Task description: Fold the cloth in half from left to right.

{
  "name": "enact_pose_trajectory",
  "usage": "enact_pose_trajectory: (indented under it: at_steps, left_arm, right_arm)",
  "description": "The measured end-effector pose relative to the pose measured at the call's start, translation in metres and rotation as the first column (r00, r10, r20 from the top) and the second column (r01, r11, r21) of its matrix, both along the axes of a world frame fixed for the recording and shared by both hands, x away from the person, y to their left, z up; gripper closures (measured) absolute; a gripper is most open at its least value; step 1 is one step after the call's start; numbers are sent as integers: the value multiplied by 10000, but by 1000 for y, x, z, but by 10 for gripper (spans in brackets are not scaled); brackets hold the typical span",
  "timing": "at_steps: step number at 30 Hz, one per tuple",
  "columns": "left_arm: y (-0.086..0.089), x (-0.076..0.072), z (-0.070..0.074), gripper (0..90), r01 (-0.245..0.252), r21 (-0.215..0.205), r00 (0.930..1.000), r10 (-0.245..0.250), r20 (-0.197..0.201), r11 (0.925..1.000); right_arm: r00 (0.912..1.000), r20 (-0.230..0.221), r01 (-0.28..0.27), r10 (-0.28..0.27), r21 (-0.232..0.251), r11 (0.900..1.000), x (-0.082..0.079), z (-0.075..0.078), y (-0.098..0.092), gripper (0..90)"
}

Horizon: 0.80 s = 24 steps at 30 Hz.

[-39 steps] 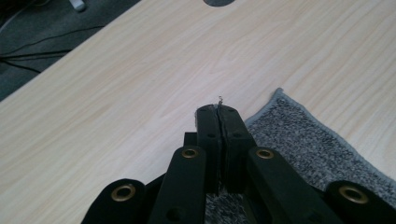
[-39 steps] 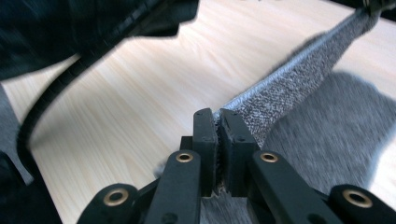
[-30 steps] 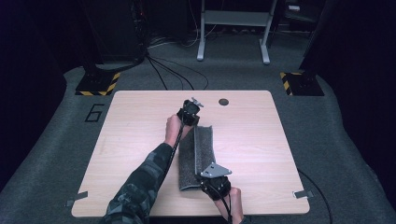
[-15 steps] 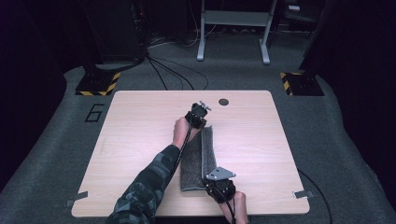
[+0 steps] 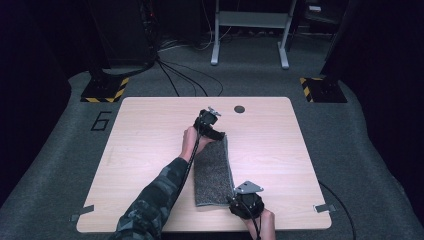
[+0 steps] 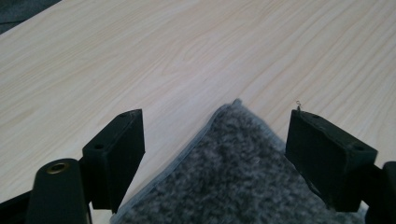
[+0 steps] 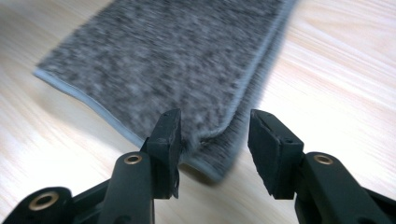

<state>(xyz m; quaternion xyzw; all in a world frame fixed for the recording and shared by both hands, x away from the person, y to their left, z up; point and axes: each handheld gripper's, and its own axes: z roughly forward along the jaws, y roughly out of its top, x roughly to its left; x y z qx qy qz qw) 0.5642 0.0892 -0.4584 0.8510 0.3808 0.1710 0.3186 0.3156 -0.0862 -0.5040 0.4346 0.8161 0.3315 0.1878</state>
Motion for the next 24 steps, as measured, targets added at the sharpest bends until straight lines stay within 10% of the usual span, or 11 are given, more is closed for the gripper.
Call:
enact_pose_trajectory:
  at_steps: [11, 24]
  left_arm:
    - [54, -2, -21, 184, -1132, 754, 9926, 1160, -347, 9907]
    - [65, 6, -48, 171, -1735, 847, 9832, 1775, -428, 9812]
  right_arm:
    - [9997, -173, 194, -185, 547, 9983, 18, 1, -15, 289]
    - [9980, -563, 297, -293, 68, 9995, 27, -13, -18, 270]
